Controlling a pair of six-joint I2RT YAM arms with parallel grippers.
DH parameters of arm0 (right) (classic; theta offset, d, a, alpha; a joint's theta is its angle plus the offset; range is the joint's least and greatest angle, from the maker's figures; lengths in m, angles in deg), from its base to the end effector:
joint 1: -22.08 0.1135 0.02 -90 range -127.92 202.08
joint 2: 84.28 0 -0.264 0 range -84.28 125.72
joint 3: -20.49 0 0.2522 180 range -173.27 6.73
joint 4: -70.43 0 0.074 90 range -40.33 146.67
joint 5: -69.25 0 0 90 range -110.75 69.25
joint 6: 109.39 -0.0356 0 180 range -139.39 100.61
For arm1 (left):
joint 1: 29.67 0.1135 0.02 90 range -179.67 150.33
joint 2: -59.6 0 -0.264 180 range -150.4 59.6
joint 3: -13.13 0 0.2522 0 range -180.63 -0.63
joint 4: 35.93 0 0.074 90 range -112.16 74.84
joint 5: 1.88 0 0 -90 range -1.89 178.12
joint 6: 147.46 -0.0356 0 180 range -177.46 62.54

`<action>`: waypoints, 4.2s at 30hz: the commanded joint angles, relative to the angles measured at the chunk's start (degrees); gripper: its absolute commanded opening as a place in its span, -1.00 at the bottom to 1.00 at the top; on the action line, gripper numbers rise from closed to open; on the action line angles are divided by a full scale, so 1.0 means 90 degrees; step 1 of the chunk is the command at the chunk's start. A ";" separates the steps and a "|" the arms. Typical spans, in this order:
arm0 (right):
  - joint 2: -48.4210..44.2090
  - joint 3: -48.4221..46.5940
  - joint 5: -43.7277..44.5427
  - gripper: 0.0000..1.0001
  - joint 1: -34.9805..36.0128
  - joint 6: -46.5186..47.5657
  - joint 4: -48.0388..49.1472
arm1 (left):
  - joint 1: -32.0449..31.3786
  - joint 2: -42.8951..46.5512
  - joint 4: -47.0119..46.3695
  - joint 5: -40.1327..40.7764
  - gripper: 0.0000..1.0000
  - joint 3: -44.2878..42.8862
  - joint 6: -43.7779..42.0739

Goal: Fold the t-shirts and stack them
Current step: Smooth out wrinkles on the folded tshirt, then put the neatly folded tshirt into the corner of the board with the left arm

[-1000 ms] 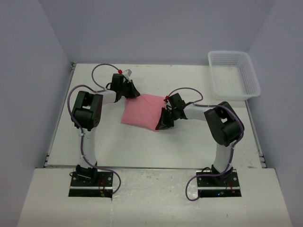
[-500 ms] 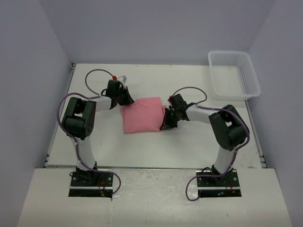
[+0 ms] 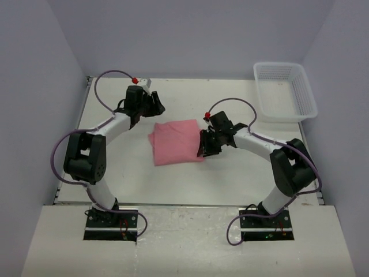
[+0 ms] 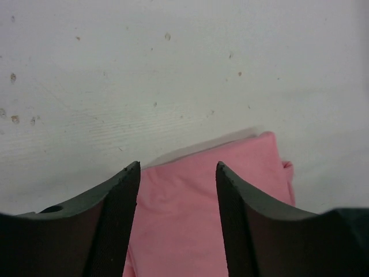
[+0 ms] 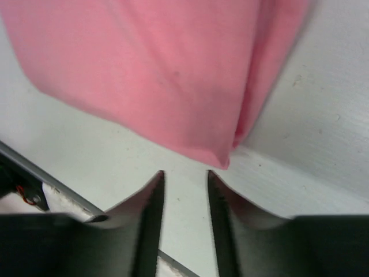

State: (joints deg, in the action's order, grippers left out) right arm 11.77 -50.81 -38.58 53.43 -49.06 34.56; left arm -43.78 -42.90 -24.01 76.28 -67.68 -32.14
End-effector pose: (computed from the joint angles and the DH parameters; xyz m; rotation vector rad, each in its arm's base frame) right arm 0.2760 0.1809 0.1764 -0.1540 2.7594 0.7407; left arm 0.3882 -0.1051 0.2178 -0.0934 2.2071 -0.6142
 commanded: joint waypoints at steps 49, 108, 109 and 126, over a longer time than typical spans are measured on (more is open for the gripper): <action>0.0969 -0.2272 -0.0071 -0.14 0.0335 0.0690 -0.0943 | 0.0318 0.2277 0.1503 0.0064 0.50 0.2596 0.0770; 0.1055 -0.2219 -0.1427 -1.00 0.0012 0.0426 -0.0337 | 0.0073 0.1779 0.1367 0.0123 0.54 0.2586 0.0907; 0.1153 -0.2442 -0.1611 -1.00 0.0051 0.0368 -0.0278 | 0.0073 0.1779 0.1377 0.0143 0.54 0.2586 0.0898; 0.2794 -0.3324 -0.1614 -1.00 0.0384 -0.0034 -0.0424 | 0.0093 0.1847 0.1523 0.0425 0.59 0.2586 0.0839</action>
State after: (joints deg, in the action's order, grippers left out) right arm 37.39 -80.88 -55.93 57.10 -48.93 32.02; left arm -42.86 -27.10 -9.72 77.83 -44.22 -25.01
